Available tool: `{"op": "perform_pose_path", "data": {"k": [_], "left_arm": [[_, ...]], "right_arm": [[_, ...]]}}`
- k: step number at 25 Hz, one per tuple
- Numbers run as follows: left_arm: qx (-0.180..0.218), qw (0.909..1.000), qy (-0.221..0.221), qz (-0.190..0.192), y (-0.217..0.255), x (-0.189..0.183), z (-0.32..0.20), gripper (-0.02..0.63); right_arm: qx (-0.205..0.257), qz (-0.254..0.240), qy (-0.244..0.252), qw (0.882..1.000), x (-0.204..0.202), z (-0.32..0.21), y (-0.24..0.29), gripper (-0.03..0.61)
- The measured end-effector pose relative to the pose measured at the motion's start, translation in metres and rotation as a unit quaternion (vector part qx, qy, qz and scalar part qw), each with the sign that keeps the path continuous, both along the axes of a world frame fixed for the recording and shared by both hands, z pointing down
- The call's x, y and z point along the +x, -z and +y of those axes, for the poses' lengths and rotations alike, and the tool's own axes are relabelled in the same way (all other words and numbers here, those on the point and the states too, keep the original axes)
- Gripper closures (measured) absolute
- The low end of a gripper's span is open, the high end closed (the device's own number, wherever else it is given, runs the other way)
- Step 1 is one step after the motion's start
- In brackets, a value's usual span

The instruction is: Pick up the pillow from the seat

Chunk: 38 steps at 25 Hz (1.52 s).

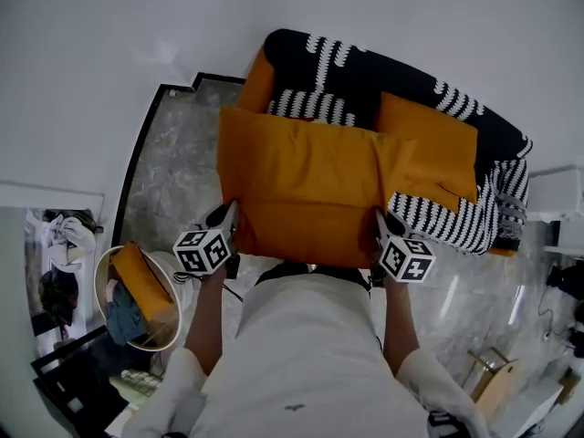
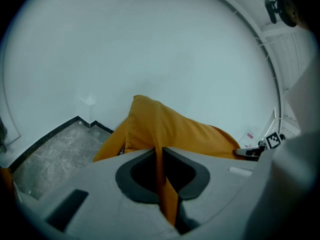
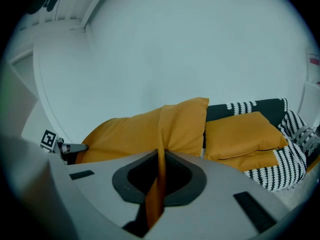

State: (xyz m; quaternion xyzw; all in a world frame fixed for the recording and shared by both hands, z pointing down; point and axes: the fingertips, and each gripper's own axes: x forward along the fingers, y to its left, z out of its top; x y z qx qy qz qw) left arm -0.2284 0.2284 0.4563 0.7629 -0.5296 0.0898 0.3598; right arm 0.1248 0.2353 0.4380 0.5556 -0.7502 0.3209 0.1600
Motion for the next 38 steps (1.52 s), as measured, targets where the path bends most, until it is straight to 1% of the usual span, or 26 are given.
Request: {"op": "perform_pose_path", "data": {"k": [7,10,13,17,21,27,38], "left_arm": [[0.061,0.9981,0.000,0.004,0.059,0.024,0.004,0.583],[0.081,0.9967,0.006,0.002,0.082,0.042,0.010,0.583],[0.095,0.9954,0.013,-0.005,0.096,0.058,0.015,0.583],[0.094,0.9954,0.020,-0.006,0.100,0.077,0.026,0.583],[0.091,0.9954,0.028,-0.012,0.102,0.089,0.038,0.583],[0.081,0.9959,0.038,-0.013,0.100,0.089,0.061,0.583],[0.082,0.9954,0.047,-0.017,0.101,0.087,0.075,0.583]], "right_arm": [[0.068,-0.013,0.012,0.998,0.026,0.007,0.065,0.552],[0.082,-0.025,0.015,0.996,0.047,0.013,0.085,0.552],[0.089,-0.035,0.017,0.995,0.064,0.018,0.096,0.552],[0.090,-0.023,0.019,0.996,0.084,0.023,0.100,0.560],[0.086,-0.027,0.023,0.996,0.096,0.029,0.095,0.560],[0.075,-0.021,0.036,0.996,0.096,0.038,0.087,0.561],[0.073,-0.023,0.042,0.996,0.095,0.046,0.086,0.561]]}}
